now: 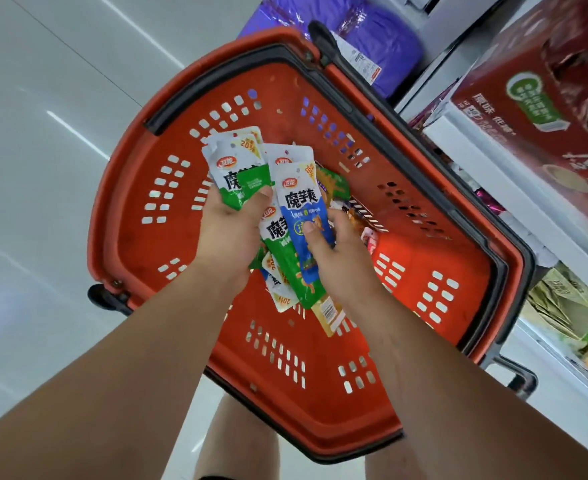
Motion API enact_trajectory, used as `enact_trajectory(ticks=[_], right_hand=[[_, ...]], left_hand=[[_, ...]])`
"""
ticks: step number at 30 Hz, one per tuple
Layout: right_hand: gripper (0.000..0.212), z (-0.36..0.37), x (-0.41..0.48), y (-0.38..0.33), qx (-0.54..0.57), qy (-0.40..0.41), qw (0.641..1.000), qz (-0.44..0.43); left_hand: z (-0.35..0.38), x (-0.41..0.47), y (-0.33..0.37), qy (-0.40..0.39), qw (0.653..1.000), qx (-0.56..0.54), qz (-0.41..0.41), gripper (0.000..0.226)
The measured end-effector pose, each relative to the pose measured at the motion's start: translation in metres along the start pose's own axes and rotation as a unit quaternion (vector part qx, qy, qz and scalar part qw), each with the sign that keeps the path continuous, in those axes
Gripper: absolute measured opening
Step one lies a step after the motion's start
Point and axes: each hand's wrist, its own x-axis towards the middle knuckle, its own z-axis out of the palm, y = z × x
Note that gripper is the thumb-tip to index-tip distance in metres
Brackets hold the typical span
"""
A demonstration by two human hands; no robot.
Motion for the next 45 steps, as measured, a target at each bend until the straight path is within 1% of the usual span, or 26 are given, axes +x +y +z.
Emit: enact_trajectory(ticks=[1,2,3,6,9,11,13,14,16,17,18,20,22,25,29,31,33,34,35,37,38,40,42,45], right_hand=[[0.021,-0.003,-0.003,-0.004,0.016,0.002,1.000,-0.010],[0.019,-0.004,-0.004,-0.007,0.023,0.011,1.000,-0.014],[0.025,-0.005,-0.006,-0.011,0.027,0.021,0.999,-0.017],[0.053,-0.003,-0.015,-0.030,0.010,0.046,0.998,-0.050],[0.065,-0.005,-0.028,-0.041,-0.019,0.023,0.998,-0.064],[0.066,-0.012,-0.045,-0.053,-0.028,0.000,0.997,-0.068],[0.060,-0.023,-0.068,-0.073,0.005,-0.007,0.997,-0.076],[0.060,-0.029,-0.080,-0.084,0.029,0.002,0.997,-0.076],[0.076,-0.041,-0.103,-0.106,0.089,0.007,0.993,-0.073],[0.084,-0.046,-0.115,-0.117,0.121,-0.003,0.990,-0.068],[0.087,-0.052,-0.128,-0.131,0.143,-0.024,0.987,-0.066],[0.074,-0.064,-0.152,-0.158,0.144,-0.062,0.985,-0.075],[0.065,-0.076,-0.177,-0.183,0.110,-0.073,0.986,-0.107],[0.063,-0.091,-0.217,-0.223,0.051,-0.090,0.984,-0.145],[0.063,-0.109,-0.268,-0.272,0.088,-0.125,0.979,-0.133],[0.058,-0.119,-0.293,-0.290,0.091,-0.110,0.977,-0.156],[0.058,-0.131,-0.319,-0.307,0.096,-0.057,0.979,-0.168],[0.054,-0.137,-0.331,-0.314,0.098,-0.022,0.980,-0.172],[0.044,-0.143,-0.343,-0.320,0.097,0.011,0.979,-0.179],[0.025,-0.159,-0.367,-0.334,0.084,0.054,0.976,-0.195],[0.023,-0.168,-0.376,-0.340,0.078,0.069,0.974,-0.203],[0.024,-0.186,-0.396,-0.349,0.075,0.080,0.971,-0.214],[0.026,-0.203,-0.414,-0.354,0.083,0.075,0.970,-0.216],[0.025,-0.222,-0.441,-0.352,0.104,0.022,0.971,-0.216]], left_hand=[[0.001,-0.004,0.002,-0.015,1.000,0.003,-0.002,0.027],[0.003,-0.007,0.002,-0.029,1.000,0.005,-0.004,0.027],[0.004,-0.011,0.003,-0.042,0.999,0.006,-0.006,0.028],[0.007,-0.023,0.007,-0.069,0.998,0.001,0.002,0.035],[0.004,-0.039,0.019,-0.088,0.996,0.003,0.019,0.042],[-0.001,-0.055,0.033,-0.099,0.995,0.002,0.025,0.040],[-0.006,-0.075,0.048,-0.113,0.993,0.003,0.029,0.040],[-0.008,-0.086,0.056,-0.121,0.992,0.003,0.032,0.043],[-0.010,-0.111,0.072,-0.135,0.990,-0.013,0.036,0.053],[-0.012,-0.124,0.081,-0.142,0.989,-0.026,0.037,0.057],[-0.013,-0.138,0.090,-0.145,0.988,-0.035,0.037,0.058],[-0.017,-0.164,0.109,-0.153,0.987,-0.038,0.040,0.054],[-0.019,-0.191,0.128,-0.167,0.984,-0.036,0.048,0.050],[-0.015,-0.235,0.161,-0.170,0.984,-0.039,0.044,0.045],[-0.007,-0.297,0.206,-0.168,0.983,-0.062,0.041,0.038],[-0.001,-0.327,0.230,-0.157,0.983,-0.079,0.049,0.037],[0.007,-0.358,0.252,-0.149,0.982,-0.097,0.064,0.035],[0.010,-0.373,0.262,-0.145,0.981,-0.105,0.070,0.033],[0.014,-0.388,0.272,-0.145,0.980,-0.112,0.072,0.031],[0.022,-0.416,0.289,-0.148,0.979,-0.123,0.074,0.029],[0.026,-0.431,0.295,-0.153,0.978,-0.125,0.072,0.028],[0.033,-0.456,0.303,-0.166,0.975,-0.131,0.067,0.027],[0.039,-0.477,0.306,-0.178,0.973,-0.134,0.065,0.032],[0.044,-0.505,0.307,-0.184,0.974,-0.118,0.067,0.039]])
